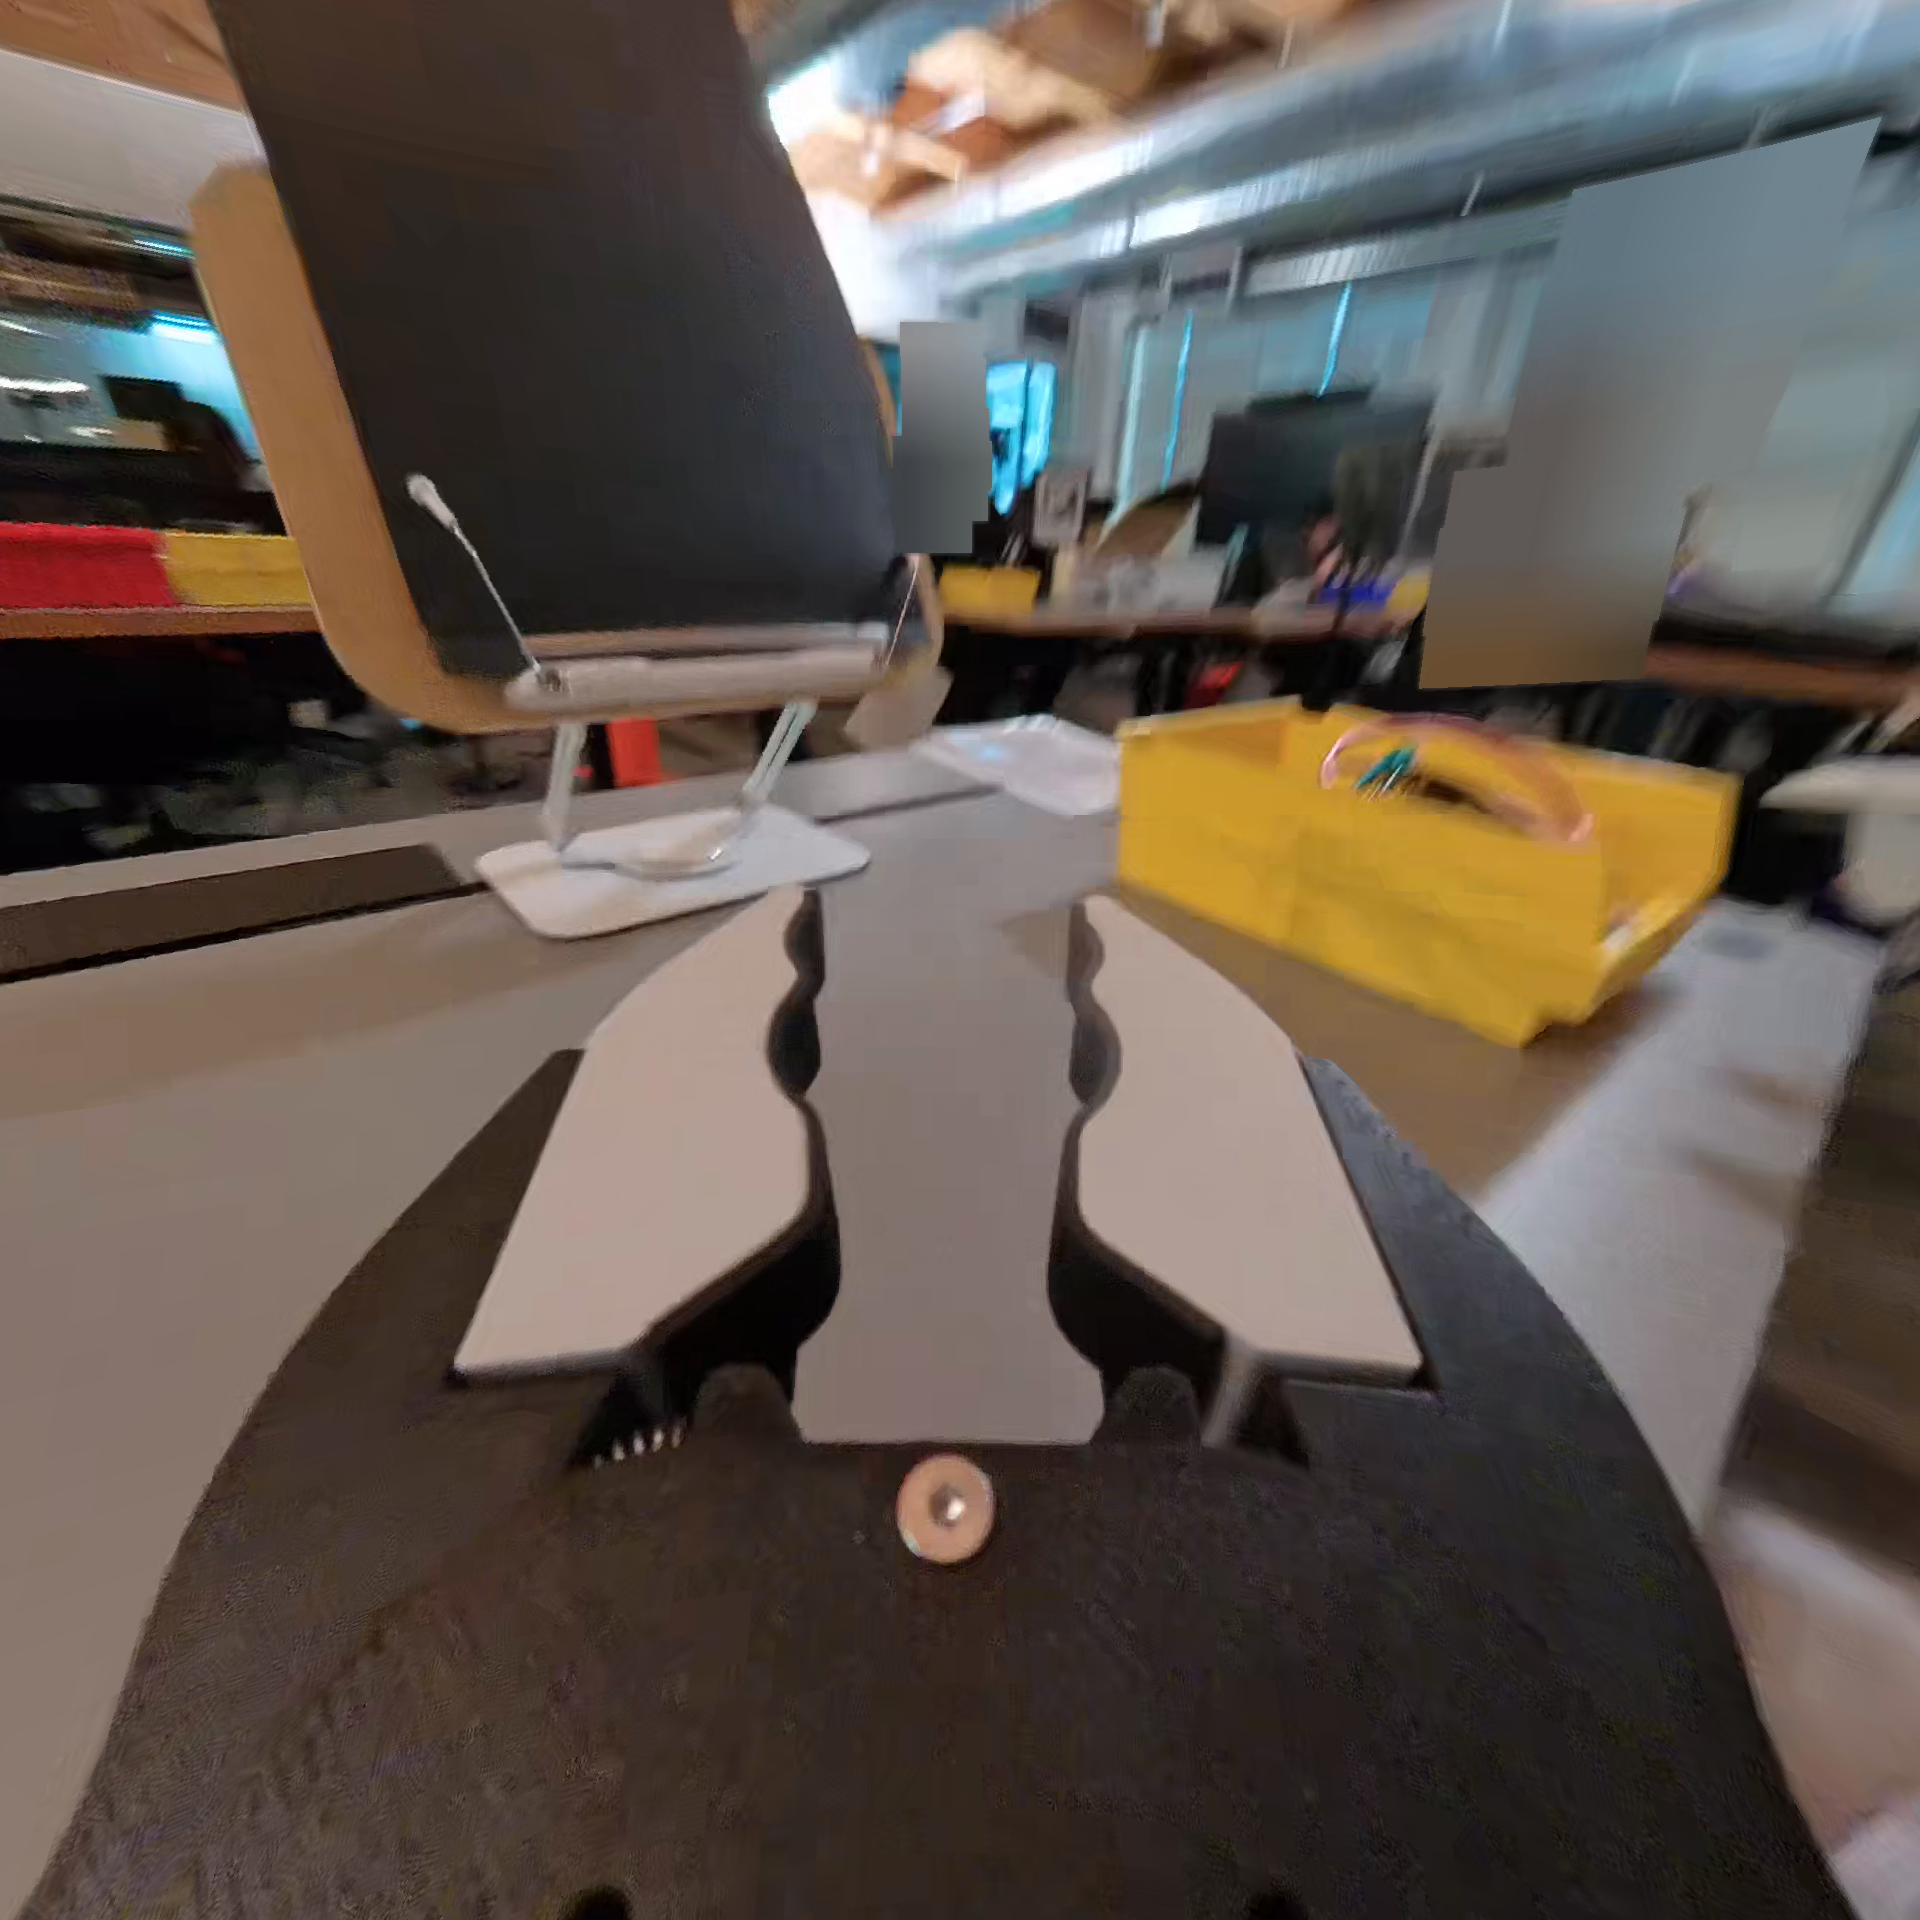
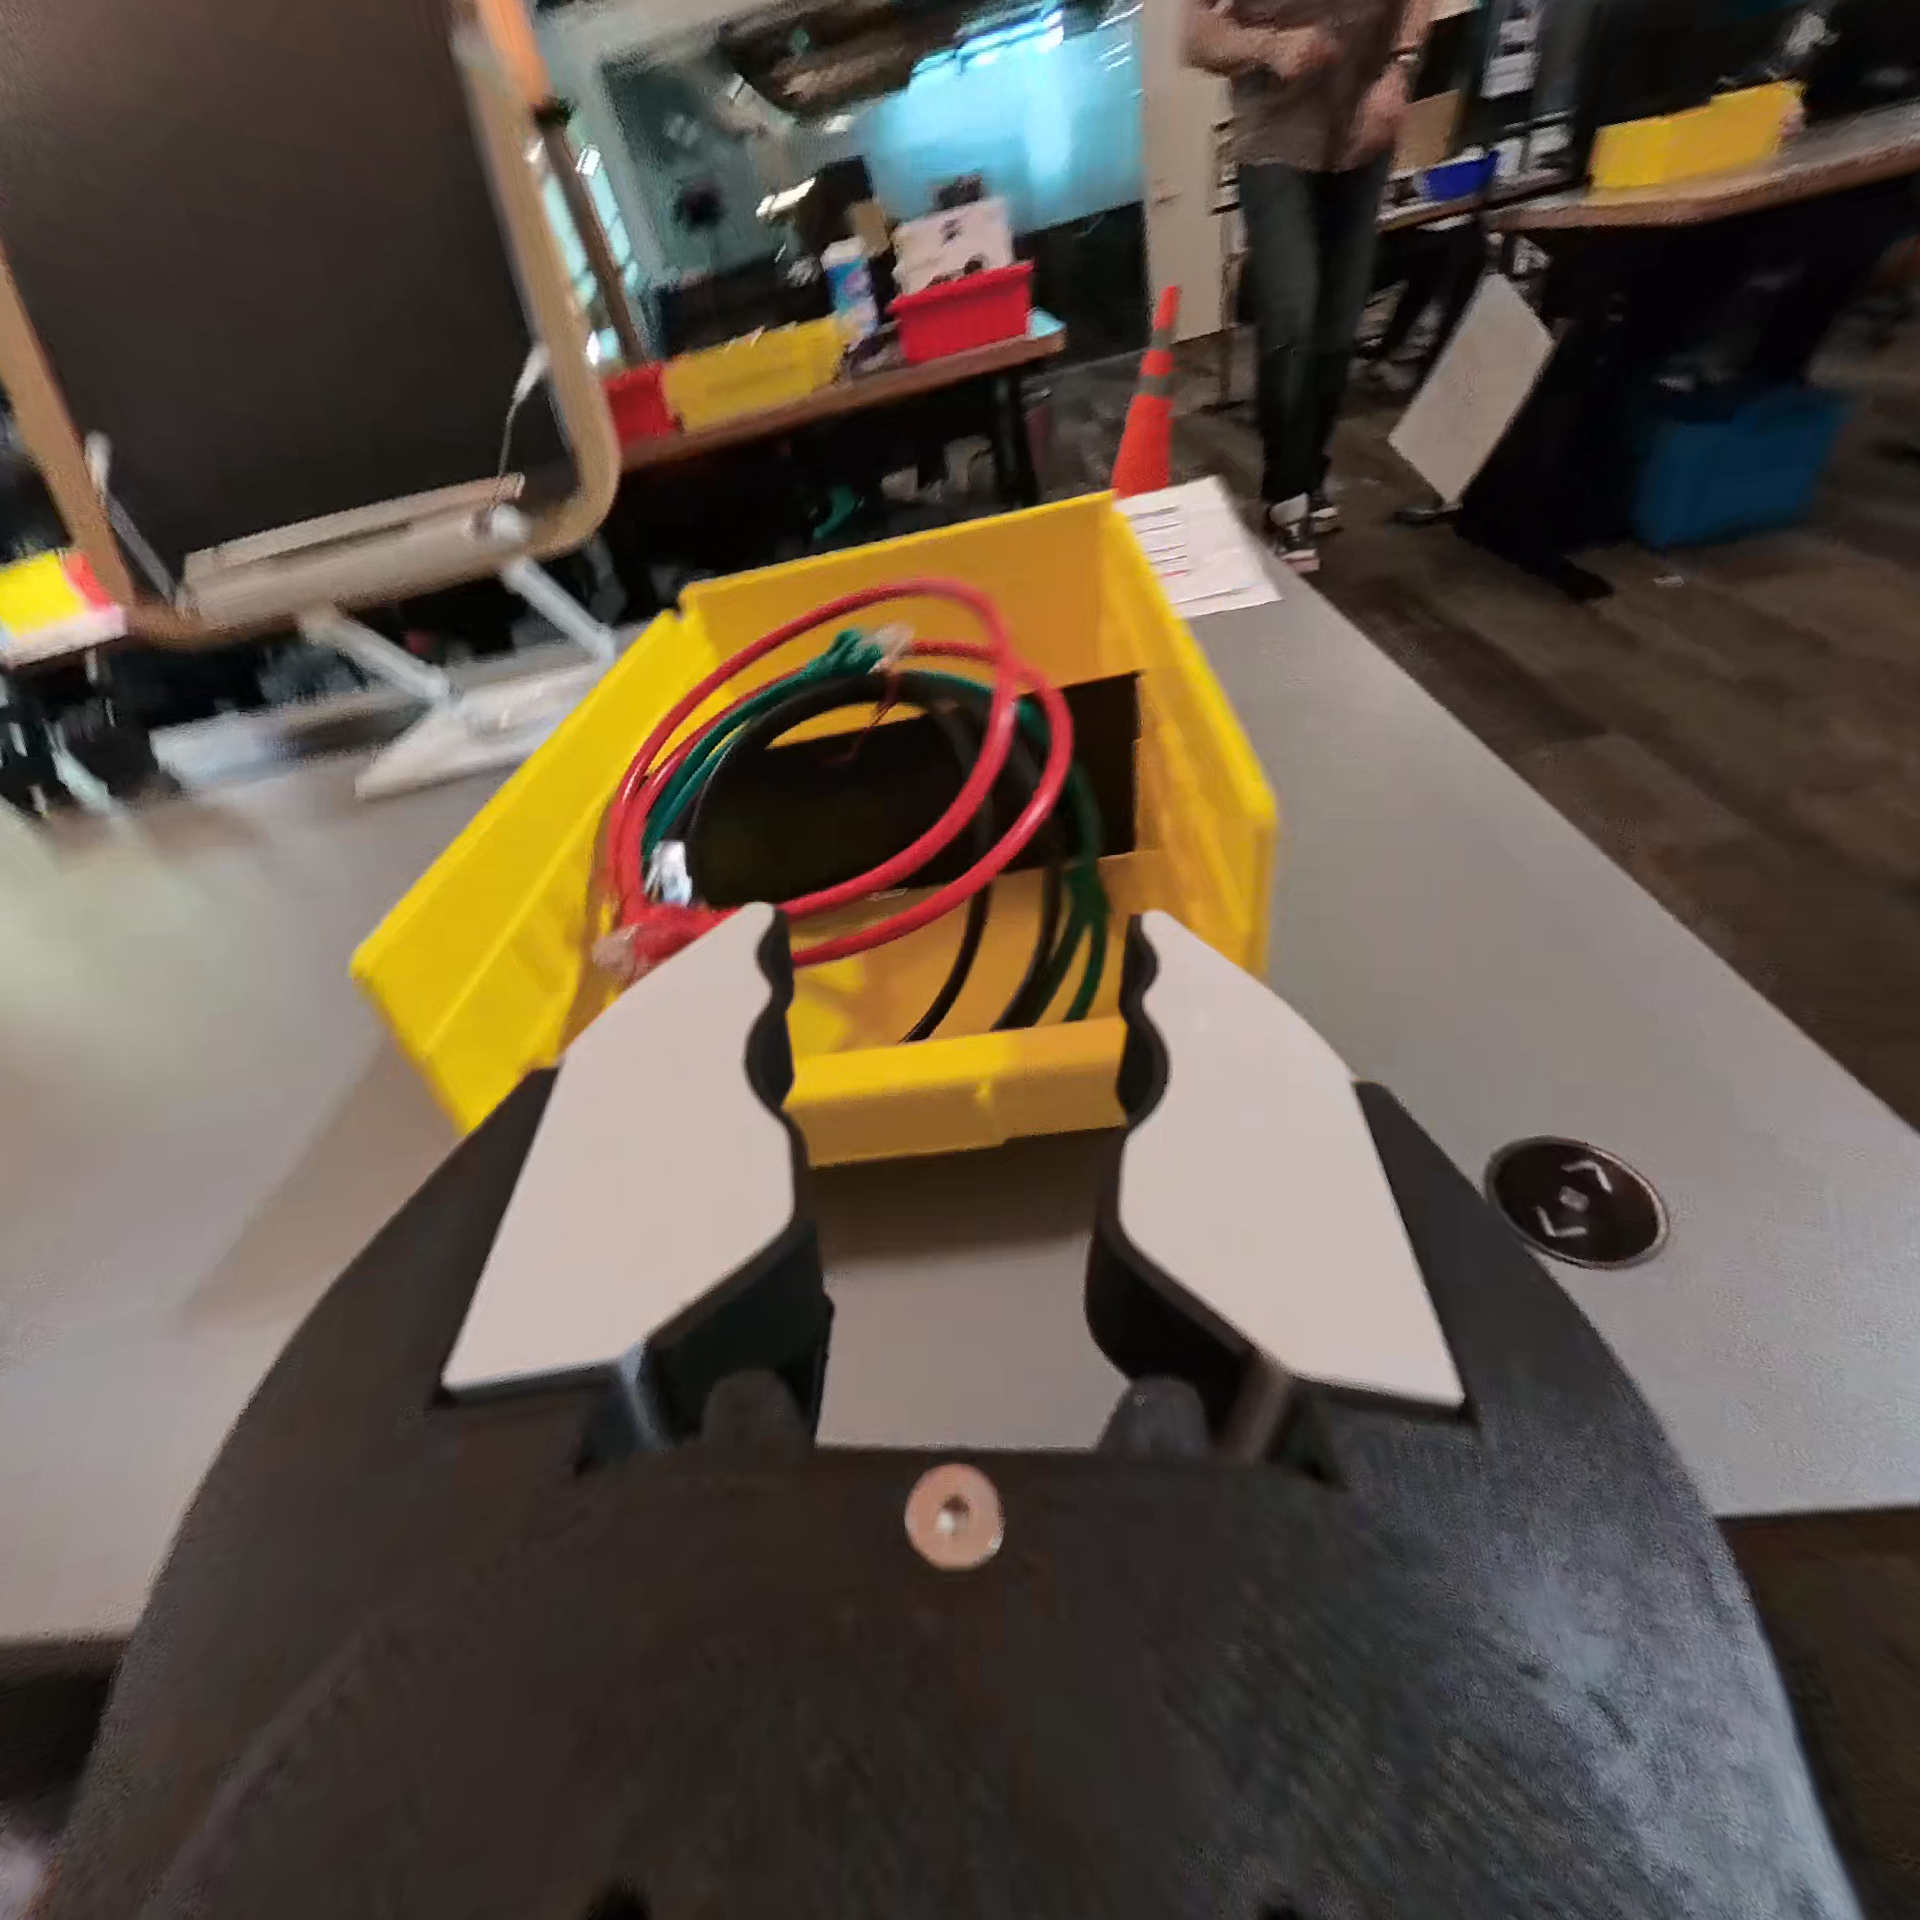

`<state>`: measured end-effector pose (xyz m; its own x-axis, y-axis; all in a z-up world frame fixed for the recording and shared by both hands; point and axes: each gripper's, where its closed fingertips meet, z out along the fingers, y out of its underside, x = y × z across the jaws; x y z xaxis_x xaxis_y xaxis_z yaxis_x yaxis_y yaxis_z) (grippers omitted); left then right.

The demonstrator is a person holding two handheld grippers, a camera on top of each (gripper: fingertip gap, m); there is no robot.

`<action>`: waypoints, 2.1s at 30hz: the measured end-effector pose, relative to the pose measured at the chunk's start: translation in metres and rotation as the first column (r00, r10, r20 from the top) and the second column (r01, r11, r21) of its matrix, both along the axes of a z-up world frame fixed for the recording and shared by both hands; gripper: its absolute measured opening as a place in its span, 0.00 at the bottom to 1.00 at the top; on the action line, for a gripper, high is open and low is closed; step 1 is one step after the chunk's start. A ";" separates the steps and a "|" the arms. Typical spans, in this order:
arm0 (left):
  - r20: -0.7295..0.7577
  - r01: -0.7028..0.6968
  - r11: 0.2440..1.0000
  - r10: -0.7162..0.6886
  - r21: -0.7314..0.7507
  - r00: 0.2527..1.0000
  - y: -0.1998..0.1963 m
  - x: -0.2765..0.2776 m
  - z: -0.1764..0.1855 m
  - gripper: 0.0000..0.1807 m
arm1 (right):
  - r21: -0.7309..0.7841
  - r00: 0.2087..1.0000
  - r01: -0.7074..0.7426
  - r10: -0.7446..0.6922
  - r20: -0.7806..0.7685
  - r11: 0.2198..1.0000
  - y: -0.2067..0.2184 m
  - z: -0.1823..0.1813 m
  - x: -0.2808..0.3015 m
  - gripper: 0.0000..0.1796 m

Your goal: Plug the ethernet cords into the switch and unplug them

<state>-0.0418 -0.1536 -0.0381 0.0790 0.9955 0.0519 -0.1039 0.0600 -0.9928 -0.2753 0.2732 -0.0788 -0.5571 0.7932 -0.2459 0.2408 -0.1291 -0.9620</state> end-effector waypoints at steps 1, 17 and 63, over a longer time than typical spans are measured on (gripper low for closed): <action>-0.027 0.035 0.998 -0.034 0.054 0.999 -0.002 0.003 0.009 0.28 | -0.050 1.000 0.025 -0.025 0.014 0.998 0.007 0.002 -0.008 0.35; 0.047 -0.080 0.983 0.073 0.166 0.996 -0.030 0.010 -0.010 0.53 | -0.008 0.984 -0.019 0.020 0.177 1.000 -0.025 -0.028 -0.102 0.32; 0.236 -0.609 0.768 0.565 0.197 0.790 -0.242 0.188 0.025 0.02 | -0.195 0.744 -0.579 0.610 0.271 0.792 -0.361 -0.026 0.099 0.04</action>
